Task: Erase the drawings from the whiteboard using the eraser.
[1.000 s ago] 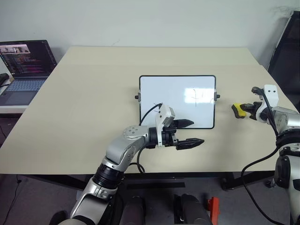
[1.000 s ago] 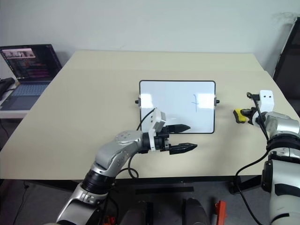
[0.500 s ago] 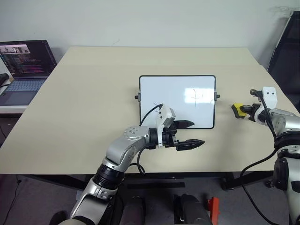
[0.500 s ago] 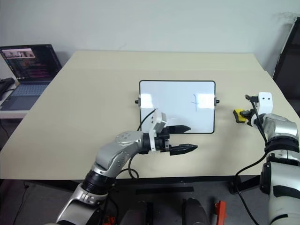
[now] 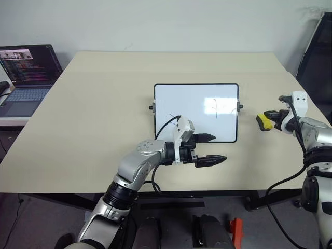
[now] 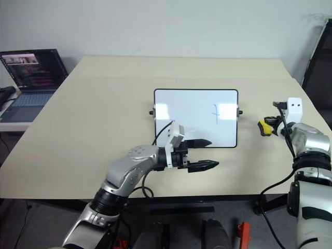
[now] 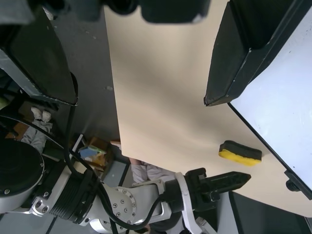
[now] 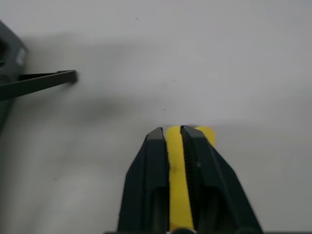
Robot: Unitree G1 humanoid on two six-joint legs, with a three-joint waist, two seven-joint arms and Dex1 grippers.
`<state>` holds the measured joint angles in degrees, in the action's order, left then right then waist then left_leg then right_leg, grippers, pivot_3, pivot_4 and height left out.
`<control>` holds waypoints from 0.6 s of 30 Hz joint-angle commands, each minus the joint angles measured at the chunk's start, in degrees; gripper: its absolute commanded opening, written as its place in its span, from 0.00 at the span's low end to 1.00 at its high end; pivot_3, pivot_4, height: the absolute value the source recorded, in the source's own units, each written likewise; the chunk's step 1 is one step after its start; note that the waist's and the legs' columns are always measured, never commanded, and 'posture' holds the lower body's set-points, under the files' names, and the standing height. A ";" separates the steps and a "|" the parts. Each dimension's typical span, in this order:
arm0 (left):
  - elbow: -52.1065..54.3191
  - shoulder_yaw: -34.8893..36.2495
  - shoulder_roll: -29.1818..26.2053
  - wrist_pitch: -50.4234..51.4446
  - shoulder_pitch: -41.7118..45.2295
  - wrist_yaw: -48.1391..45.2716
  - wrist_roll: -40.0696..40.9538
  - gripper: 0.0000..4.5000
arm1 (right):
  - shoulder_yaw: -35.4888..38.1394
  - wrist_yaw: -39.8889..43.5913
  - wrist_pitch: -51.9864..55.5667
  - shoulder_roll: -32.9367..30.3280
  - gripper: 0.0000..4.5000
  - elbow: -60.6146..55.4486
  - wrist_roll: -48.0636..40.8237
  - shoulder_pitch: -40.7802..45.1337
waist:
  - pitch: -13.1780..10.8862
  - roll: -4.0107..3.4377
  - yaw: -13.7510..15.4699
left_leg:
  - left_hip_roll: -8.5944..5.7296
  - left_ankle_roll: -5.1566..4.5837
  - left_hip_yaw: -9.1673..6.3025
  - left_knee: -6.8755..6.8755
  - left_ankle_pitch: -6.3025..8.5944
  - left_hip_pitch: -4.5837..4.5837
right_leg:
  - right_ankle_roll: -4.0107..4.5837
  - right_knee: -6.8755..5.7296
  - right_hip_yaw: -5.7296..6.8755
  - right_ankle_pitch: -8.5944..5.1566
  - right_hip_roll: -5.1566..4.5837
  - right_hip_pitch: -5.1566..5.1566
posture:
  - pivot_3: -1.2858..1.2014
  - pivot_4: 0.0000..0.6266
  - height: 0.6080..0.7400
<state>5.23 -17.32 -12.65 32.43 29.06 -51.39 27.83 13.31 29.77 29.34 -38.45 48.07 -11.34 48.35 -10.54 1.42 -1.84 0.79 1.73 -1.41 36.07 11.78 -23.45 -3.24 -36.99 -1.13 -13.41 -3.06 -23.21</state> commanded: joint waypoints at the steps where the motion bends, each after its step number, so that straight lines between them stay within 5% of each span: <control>1: 2.33 -0.14 0.38 -0.56 0.16 -0.33 0.03 1.00 | 2.69 1.46 -0.51 -0.69 0.35 -2.53 -2.57 -0.41 | 0.00 0.00 0.02 | 0.00 0.00 0.00 0.00 0.00 0.00 | 0.00 0.00 0.00 0.00 0.00 0.00 | 0.52 0.24 1.00; 3: 2.38 -0.12 0.35 -0.53 0.15 -0.34 0.04 1.00 | 1.20 5.15 0.43 -0.78 0.49 -7.51 -3.21 -2.55 | 0.00 0.00 0.01 | 0.00 0.00 0.00 -0.01 0.00 -0.01 | 0.01 0.02 0.00 0.00 0.00 0.00 | 0.52 0.24 1.00; 6: 2.36 -0.13 0.42 -0.51 0.16 -0.32 0.09 1.00 | 1.42 -2.47 0.24 -0.81 0.73 -5.53 -0.20 -1.67 | 0.00 -0.02 -0.08 | 0.00 0.00 0.01 -0.01 0.00 -0.01 | 0.01 0.00 -0.01 0.00 0.00 -0.01 | 0.52 0.24 1.00; 9: 2.29 -0.28 0.50 -0.44 0.24 -0.43 0.13 1.00 | 2.42 -1.71 0.87 -1.07 0.97 -5.63 -1.35 -2.19 | 0.00 -0.02 -0.03 | 0.00 0.00 -0.01 0.01 0.00 0.00 | -0.01 -0.01 0.00 0.00 0.00 -0.01 | 0.52 0.24 1.00; 18: 2.00 -0.47 0.66 -0.38 0.41 -0.84 0.07 1.00 | 1.36 -1.39 2.83 -0.28 0.99 -1.50 -0.97 -1.16 | 0.00 -0.02 -0.04 | 0.00 0.00 0.01 0.00 0.00 -0.01 | 0.00 0.00 -0.01 0.00 0.00 0.00 | 0.52 0.24 1.00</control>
<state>5.23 -17.65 -12.48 32.42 29.06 -51.89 27.76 14.40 28.22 32.97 -38.23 46.03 -12.46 45.59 -10.54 1.41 -1.88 0.79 1.72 -1.39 36.07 11.78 -23.45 -3.24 -36.99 -1.14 -13.41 -3.06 -23.21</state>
